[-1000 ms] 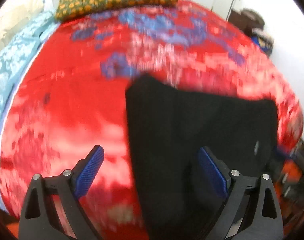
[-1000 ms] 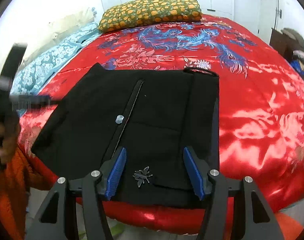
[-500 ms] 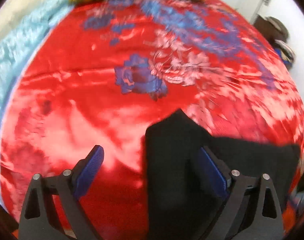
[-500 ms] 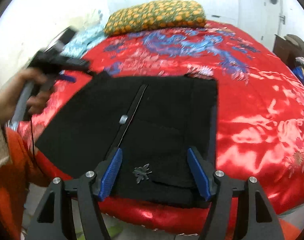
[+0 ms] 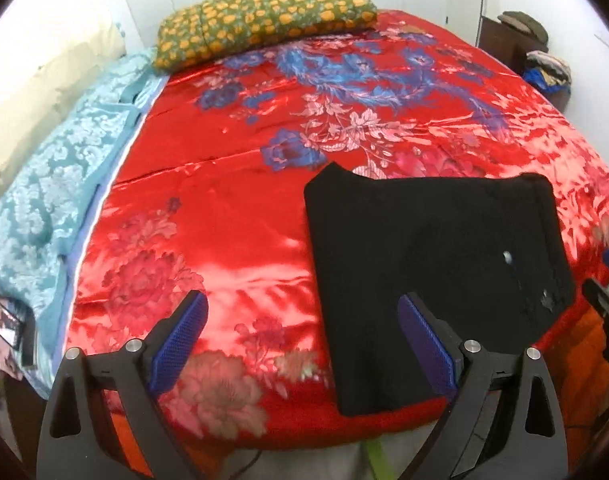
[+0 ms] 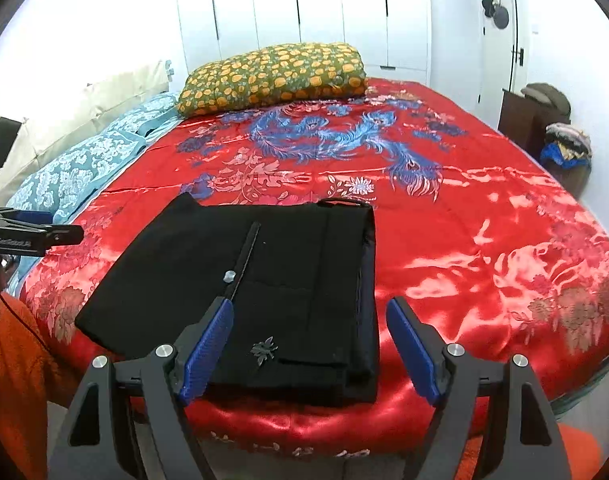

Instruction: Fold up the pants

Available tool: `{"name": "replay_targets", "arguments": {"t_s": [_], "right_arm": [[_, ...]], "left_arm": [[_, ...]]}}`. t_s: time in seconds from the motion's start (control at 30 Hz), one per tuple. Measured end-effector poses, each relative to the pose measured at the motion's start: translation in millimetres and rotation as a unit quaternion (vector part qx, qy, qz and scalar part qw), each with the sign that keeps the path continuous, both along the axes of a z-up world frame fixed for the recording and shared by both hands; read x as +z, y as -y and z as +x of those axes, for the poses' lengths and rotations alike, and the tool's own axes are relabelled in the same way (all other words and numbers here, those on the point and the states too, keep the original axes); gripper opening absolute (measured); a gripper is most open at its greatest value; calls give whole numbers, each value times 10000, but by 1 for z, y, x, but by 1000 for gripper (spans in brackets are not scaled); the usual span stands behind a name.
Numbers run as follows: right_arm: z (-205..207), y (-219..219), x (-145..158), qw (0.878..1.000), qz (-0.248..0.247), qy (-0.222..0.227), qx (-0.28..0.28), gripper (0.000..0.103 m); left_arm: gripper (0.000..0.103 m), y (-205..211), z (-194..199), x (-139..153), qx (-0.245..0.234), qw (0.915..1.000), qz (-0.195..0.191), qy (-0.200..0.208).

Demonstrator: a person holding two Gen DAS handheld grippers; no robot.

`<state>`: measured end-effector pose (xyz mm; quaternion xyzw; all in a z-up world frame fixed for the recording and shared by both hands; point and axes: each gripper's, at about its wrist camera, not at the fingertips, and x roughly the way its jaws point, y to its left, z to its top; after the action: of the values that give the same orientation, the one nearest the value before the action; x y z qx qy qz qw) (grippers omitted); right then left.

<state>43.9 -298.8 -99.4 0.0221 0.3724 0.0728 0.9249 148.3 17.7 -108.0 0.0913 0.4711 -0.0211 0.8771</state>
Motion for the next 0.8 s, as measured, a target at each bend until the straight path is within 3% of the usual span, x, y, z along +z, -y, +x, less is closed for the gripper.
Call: {"name": "replay_targets", "arguments": {"t_s": [0.33, 0.37, 0.43, 0.53, 0.63, 0.8], "right_arm": [[-14, 0, 5, 9998, -133, 112, 48, 81], [-11, 5, 4, 9999, -49, 76, 48, 87], [-2, 24, -5, 9994, 309, -135, -101, 92], [14, 54, -24, 9902, 1236, -602, -242, 92], [33, 63, -40, 9837, 1574, -854, -138, 92], [69, 62, -79, 9734, 1637, -1595, 143, 92]], "left_arm": [[98, -4, -18, 1, -82, 9999, 115, 60], [98, -8, -16, -4, -100, 9999, -28, -14], [98, -27, -9, -22, -31, 9968, -673, -428], [98, -58, -1, -46, 144, 9793, -1815, -888], [98, -63, 8, -62, 150, 9727, -2117, -942], [98, -48, 41, -102, -22, 9657, -2179, -1414]]}}
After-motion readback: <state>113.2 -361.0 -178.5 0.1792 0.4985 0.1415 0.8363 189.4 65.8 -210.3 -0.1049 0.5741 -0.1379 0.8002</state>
